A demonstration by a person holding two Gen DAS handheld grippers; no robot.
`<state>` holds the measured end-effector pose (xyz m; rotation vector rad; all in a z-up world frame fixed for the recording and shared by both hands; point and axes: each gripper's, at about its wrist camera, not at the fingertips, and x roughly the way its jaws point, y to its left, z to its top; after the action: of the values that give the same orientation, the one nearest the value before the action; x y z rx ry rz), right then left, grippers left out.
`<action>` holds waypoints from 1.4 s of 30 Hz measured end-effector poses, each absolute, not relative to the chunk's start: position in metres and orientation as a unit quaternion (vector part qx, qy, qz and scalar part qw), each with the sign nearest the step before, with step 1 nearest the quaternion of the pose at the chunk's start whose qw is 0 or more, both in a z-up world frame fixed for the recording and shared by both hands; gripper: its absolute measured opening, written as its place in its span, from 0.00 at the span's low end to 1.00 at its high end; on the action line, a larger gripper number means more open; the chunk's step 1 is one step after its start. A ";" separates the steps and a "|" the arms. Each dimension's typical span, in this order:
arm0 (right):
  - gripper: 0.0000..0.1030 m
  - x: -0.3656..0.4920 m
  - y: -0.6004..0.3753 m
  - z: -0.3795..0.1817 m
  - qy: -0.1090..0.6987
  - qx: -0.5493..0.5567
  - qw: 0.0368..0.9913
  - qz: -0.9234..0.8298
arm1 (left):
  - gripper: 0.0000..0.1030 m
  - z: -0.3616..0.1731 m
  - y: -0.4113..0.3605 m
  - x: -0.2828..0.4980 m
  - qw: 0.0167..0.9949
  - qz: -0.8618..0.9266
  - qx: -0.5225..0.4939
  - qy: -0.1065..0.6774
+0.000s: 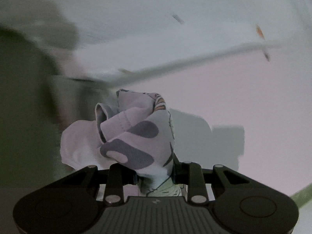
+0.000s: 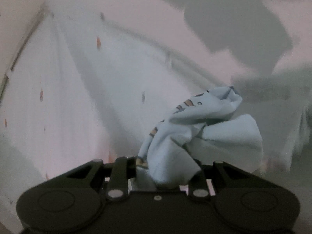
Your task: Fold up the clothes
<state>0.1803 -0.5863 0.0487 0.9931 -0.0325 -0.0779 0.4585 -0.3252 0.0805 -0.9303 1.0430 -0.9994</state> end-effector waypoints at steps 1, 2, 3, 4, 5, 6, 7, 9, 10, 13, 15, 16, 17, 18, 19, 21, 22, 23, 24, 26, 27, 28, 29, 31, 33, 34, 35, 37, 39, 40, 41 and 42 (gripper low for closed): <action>0.25 0.179 -0.602 0.056 -0.035 0.471 0.880 -0.046 | 0.30 0.091 -0.353 0.467 0.653 -0.461 -0.396 0.452; 0.25 0.177 -0.618 0.062 -0.060 0.465 0.882 -0.056 | 0.30 0.100 -0.377 0.475 0.655 -0.481 -0.381 0.441; 0.25 0.173 -0.630 0.066 -0.080 0.460 0.882 -0.064 | 0.31 0.107 -0.400 0.484 0.657 -0.501 -0.365 0.429; 0.25 0.174 -0.642 0.065 -0.099 0.456 0.881 -0.073 | 0.32 0.109 -0.422 0.493 0.659 -0.518 -0.347 0.420; 0.26 0.178 -0.650 0.061 -0.110 0.457 0.879 -0.081 | 0.35 0.109 -0.444 0.503 0.662 -0.533 -0.328 0.413; 0.26 0.183 -0.657 0.054 -0.118 0.458 0.876 -0.093 | 0.38 0.098 -0.465 0.516 0.665 -0.538 -0.307 0.417; 0.27 0.193 -0.664 0.042 -0.119 0.459 0.874 -0.109 | 0.41 0.086 -0.485 0.530 0.668 -0.540 -0.284 0.425; 0.31 0.221 -0.670 0.011 -0.091 0.460 0.871 -0.148 | 0.53 0.040 -0.521 0.561 0.684 -0.506 -0.224 0.475; 0.35 0.239 -0.674 -0.012 -0.053 0.463 0.866 -0.181 | 0.53 0.011 -0.532 0.573 0.698 -0.469 -0.189 0.506; 0.46 0.283 -0.687 -0.082 0.095 0.509 0.827 -0.220 | 0.61 -0.063 -0.537 0.596 0.719 -0.375 -0.148 0.566; 0.54 0.284 -0.686 -0.111 0.123 0.552 0.796 -0.215 | 0.62 -0.084 -0.514 0.598 0.706 -0.371 -0.196 0.571; 0.62 0.280 -0.683 -0.110 0.128 0.544 0.802 -0.212 | 0.63 -0.086 -0.501 0.596 0.700 -0.373 -0.222 0.567; 0.72 0.276 -0.679 -0.108 0.133 0.534 0.808 -0.210 | 0.67 -0.082 -0.492 0.592 0.710 -0.371 -0.223 0.555; 0.78 0.274 -0.674 -0.101 0.142 0.509 0.822 -0.211 | 0.71 -0.077 -0.480 0.587 0.728 -0.363 -0.217 0.540; 0.83 0.274 -0.670 -0.091 0.156 0.474 0.840 -0.212 | 0.74 -0.073 -0.471 0.584 0.746 -0.354 -0.207 0.525; 0.84 0.274 -0.665 -0.069 0.183 0.405 0.870 -0.215 | 0.74 -0.058 -0.452 0.572 0.778 -0.344 -0.178 0.495; 0.85 0.272 -0.658 -0.064 0.194 0.374 0.881 -0.216 | 0.75 -0.049 -0.444 0.566 0.791 -0.341 -0.163 0.481; 0.85 0.267 -0.653 -0.060 0.199 0.353 0.888 -0.216 | 0.76 -0.041 -0.440 0.560 0.803 -0.337 -0.153 0.468; 0.86 0.267 -0.649 -0.055 0.203 0.334 0.894 -0.217 | 0.78 -0.032 -0.435 0.553 0.814 -0.334 -0.143 0.454; 0.89 0.255 -0.626 -0.053 0.209 0.309 0.902 -0.215 | 0.81 -0.019 -0.419 0.553 0.829 -0.328 -0.132 0.434; 0.90 0.255 -0.621 -0.050 0.209 0.301 0.905 -0.215 | 0.82 -0.011 -0.406 0.539 0.832 -0.326 -0.127 0.430; 0.92 0.257 -0.614 -0.044 0.207 0.293 0.908 -0.218 | 0.82 -0.002 -0.393 0.526 0.836 -0.323 -0.123 0.426; 0.95 0.258 -0.609 -0.035 0.206 0.287 0.909 -0.222 | 0.82 0.005 -0.380 0.515 0.839 -0.321 -0.118 0.424; 0.98 0.258 -0.593 -0.023 0.197 0.260 0.921 -0.212 | 0.82 0.016 -0.351 0.489 0.845 -0.313 -0.115 0.417; 0.99 0.254 -0.574 -0.010 0.179 0.216 0.940 -0.195 | 0.83 0.023 -0.318 0.460 0.855 -0.298 -0.117 0.407; 1.00 0.251 -0.560 -0.001 0.175 0.185 0.949 -0.187 | 0.83 0.025 -0.303 0.446 0.860 -0.290 -0.119 0.402; 1.00 0.248 -0.548 0.006 0.173 0.163 0.955 -0.179 | 0.84 0.027 -0.288 0.432 0.865 -0.282 -0.119 0.397; 1.00 0.241 -0.523 0.018 0.169 0.127 0.964 -0.163 | 0.85 0.033 -0.256 0.402 0.879 -0.259 -0.115 0.383; 1.00 0.232 -0.498 0.026 0.164 0.107 0.969 -0.148 | 0.86 0.041 -0.227 0.372 0.893 -0.241 -0.108 0.364; 1.00 0.225 -0.482 0.030 0.161 0.101 0.972 -0.137 | 0.86 0.045 -0.213 0.357 0.900 -0.232 -0.103 0.354; 1.00 0.217 -0.468 0.034 0.161 0.096 0.974 -0.126 | 0.87 0.049 -0.198 0.341 0.907 -0.222 -0.100 0.342; 1.00 0.212 -0.456 0.036 0.161 0.094 0.975 -0.120 | 0.89 0.053 -0.182 0.325 0.914 -0.212 -0.098 0.330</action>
<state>0.2119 -0.4558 0.0360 0.1894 0.3243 -0.2419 0.3248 -0.1825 0.0530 -0.2016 0.6803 -0.4374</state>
